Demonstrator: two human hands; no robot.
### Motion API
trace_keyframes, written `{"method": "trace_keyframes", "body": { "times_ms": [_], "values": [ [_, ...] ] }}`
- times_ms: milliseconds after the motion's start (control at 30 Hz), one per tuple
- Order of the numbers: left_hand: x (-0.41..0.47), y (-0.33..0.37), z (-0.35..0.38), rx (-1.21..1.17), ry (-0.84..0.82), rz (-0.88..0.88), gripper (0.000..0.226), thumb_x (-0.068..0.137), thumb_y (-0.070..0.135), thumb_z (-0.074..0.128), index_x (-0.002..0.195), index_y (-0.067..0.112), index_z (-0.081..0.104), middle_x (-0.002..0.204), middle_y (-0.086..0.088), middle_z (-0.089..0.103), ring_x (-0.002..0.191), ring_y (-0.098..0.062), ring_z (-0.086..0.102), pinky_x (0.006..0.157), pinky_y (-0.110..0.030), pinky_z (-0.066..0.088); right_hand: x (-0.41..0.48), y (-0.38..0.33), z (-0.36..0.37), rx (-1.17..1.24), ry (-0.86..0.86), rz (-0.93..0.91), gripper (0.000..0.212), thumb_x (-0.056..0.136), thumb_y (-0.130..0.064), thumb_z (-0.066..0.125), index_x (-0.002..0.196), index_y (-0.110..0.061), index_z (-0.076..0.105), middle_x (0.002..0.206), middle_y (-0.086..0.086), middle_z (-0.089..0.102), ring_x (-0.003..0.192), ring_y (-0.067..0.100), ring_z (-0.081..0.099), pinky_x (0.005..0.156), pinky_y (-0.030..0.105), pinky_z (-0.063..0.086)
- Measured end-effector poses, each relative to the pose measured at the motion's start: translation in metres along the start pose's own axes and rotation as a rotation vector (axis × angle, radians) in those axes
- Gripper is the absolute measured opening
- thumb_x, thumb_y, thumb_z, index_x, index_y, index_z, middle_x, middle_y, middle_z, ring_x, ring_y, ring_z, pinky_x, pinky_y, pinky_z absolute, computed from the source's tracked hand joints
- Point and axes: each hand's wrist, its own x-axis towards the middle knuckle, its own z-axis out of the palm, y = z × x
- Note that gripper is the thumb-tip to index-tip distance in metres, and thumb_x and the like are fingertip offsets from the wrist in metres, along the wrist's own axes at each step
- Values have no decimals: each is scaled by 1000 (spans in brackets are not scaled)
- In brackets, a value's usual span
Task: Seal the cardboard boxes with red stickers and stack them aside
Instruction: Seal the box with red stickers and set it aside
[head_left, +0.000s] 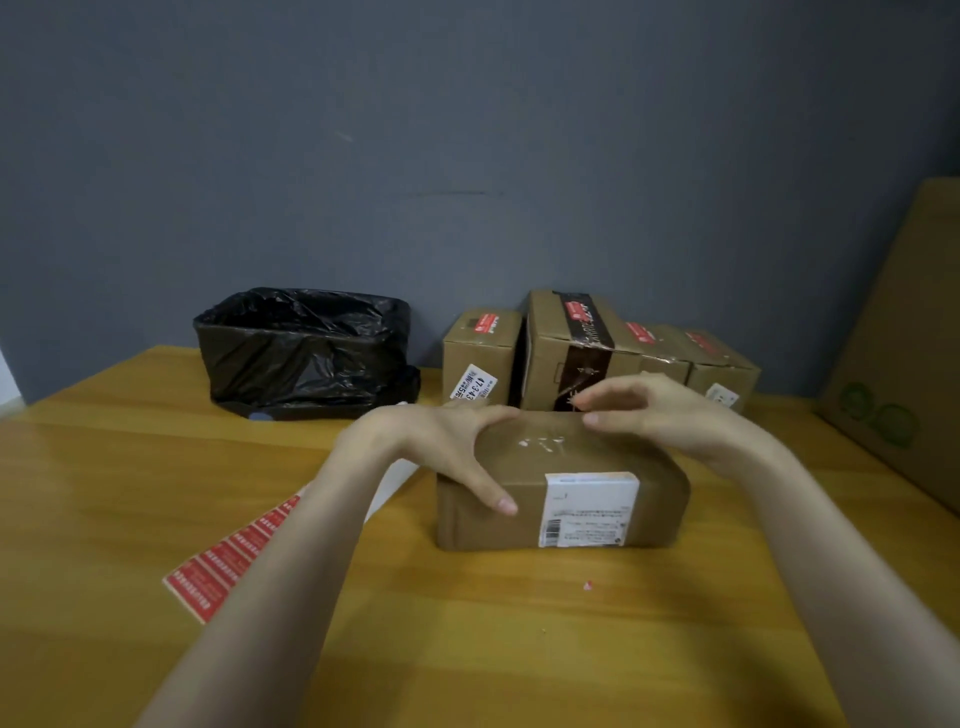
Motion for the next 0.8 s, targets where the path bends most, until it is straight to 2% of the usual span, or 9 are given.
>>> {"method": "trace_keyframes", "body": {
  "times_ms": [67, 167, 267, 333, 433, 567, 667, 800],
  "values": [
    [3, 2, 5, 113, 5, -44, 107, 68, 48, 76, 146, 43, 3, 157, 8, -2, 145, -16, 1, 117, -41, 17, -6, 3, 2, -67, -121, 24, 40, 80, -42, 66, 118, -39, 53, 122, -16, 49, 114, 5, 45, 95, 25, 38],
    [3, -1, 6, 102, 31, -36, 102, 71, 43, 76, 146, 43, 6, 157, 9, -1, 144, -17, 5, 116, -37, 20, -9, 5, 6, -185, -213, 53, 61, 73, -51, 69, 128, -41, 45, 135, -14, 40, 122, 8, 39, 102, 27, 36],
    [-10, -11, -2, -145, 66, -26, 91, 73, 50, 69, 147, 37, 18, 155, 9, 15, 140, -13, 22, 111, -28, 26, -7, 4, 9, -231, -220, 42, 62, 78, -49, 65, 134, -37, 41, 142, -10, 36, 118, 7, 37, 97, 24, 36],
    [-17, -26, -9, -241, 184, -69, 78, 79, 54, 58, 145, 26, 28, 151, 6, 29, 135, -14, 32, 104, -25, 29, -6, 2, 9, -253, -212, 39, 58, 82, -48, 61, 135, -36, 40, 142, -9, 36, 113, 4, 35, 90, 22, 34],
    [-19, -61, -12, -96, 315, -296, 73, 81, 52, 62, 138, 12, 41, 140, -4, 46, 125, -19, 46, 99, -28, 38, -3, 3, 8, -273, -200, 44, 53, 84, -49, 57, 134, -36, 42, 143, -8, 37, 120, 7, 36, 87, 21, 31],
    [-15, -90, 2, 91, 173, -603, 86, 69, 52, 75, 135, 8, 40, 132, -7, 51, 117, -24, 52, 97, -36, 44, -1, 3, 8, -280, -193, 66, 52, 83, -52, 56, 131, -38, 43, 143, -7, 36, 126, 12, 36, 88, 23, 32],
    [-12, -93, 11, 139, 64, -679, 86, 63, 57, 76, 128, 10, 42, 115, -4, 57, 105, -22, 57, 93, -36, 47, -1, 3, 8, -281, -192, 64, 51, 83, -52, 57, 131, -39, 44, 143, -7, 37, 127, 13, 37, 90, 23, 33],
    [-12, -88, 10, 107, 57, -730, 83, 65, 55, 76, 125, 11, 39, 104, -3, 56, 96, -20, 58, 89, -35, 48, -3, 2, 8, -276, -205, 55, 51, 85, -49, 56, 133, -36, 43, 143, -6, 37, 126, 11, 37, 89, 22, 33]
  ]
}}
